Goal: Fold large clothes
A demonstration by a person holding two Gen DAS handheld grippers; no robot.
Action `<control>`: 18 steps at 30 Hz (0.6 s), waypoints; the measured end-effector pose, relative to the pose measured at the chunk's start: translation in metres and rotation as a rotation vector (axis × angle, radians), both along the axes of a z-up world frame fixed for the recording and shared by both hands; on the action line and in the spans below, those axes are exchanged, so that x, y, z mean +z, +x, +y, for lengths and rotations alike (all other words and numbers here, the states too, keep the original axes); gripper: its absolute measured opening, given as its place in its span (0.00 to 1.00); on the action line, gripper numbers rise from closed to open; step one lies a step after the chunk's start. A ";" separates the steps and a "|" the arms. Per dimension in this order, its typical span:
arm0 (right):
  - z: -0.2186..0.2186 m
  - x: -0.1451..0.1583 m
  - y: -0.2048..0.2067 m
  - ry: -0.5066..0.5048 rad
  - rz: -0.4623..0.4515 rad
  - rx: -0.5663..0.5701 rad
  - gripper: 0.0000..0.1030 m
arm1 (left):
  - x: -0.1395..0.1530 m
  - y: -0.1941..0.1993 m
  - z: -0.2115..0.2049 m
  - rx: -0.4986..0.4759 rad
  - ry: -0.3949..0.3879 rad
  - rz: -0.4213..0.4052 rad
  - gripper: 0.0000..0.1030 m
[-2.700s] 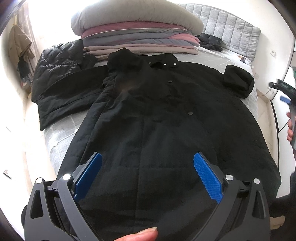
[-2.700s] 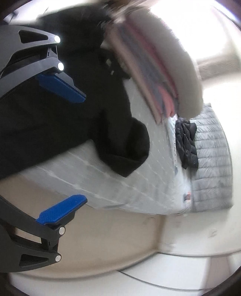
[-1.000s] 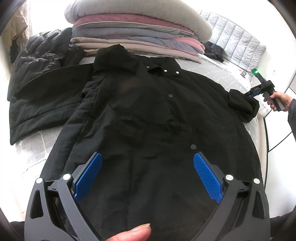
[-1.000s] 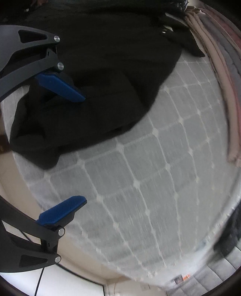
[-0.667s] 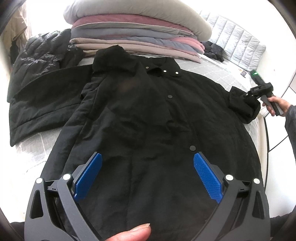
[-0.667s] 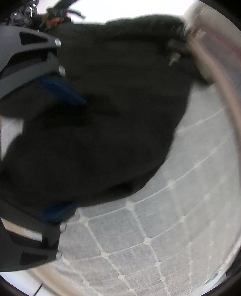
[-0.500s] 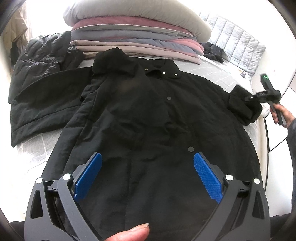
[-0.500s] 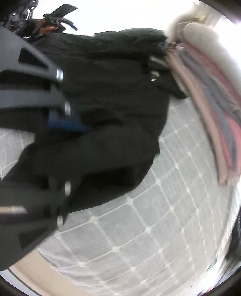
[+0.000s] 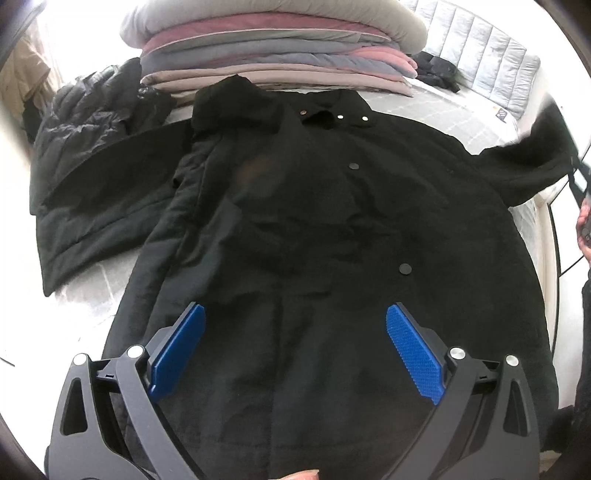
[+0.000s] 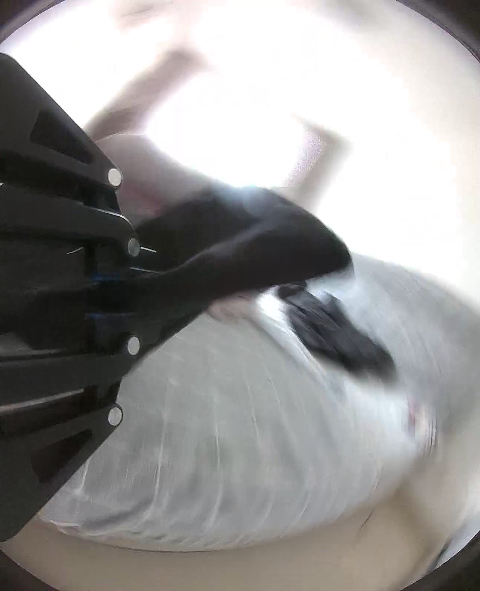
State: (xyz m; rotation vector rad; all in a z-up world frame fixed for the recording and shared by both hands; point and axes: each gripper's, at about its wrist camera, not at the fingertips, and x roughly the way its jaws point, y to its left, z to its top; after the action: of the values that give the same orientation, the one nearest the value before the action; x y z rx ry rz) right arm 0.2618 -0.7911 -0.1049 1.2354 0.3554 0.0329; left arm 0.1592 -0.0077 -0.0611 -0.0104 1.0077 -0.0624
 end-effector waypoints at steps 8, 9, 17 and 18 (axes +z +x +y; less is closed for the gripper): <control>-0.003 -0.144 -0.084 0.246 0.282 -0.197 0.37 | -0.007 0.003 0.001 -0.021 -0.014 0.042 0.93; -0.010 -0.147 -0.093 0.257 0.295 -0.213 0.39 | -0.008 0.003 0.003 -0.018 -0.018 0.044 0.93; 0.031 -0.032 -0.119 -0.070 0.193 -0.106 0.58 | -0.009 -0.012 0.027 -0.022 -0.069 0.038 0.93; 0.056 -0.005 -0.110 -0.150 0.166 -0.040 0.63 | -0.008 -0.014 0.031 -0.023 -0.066 0.029 0.93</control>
State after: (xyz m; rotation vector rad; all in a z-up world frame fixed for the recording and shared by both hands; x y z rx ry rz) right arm 0.1513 -0.7347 -0.1104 1.0988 0.4693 -0.1291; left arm 0.1448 0.0228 -0.0689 -0.0601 1.0341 -0.1168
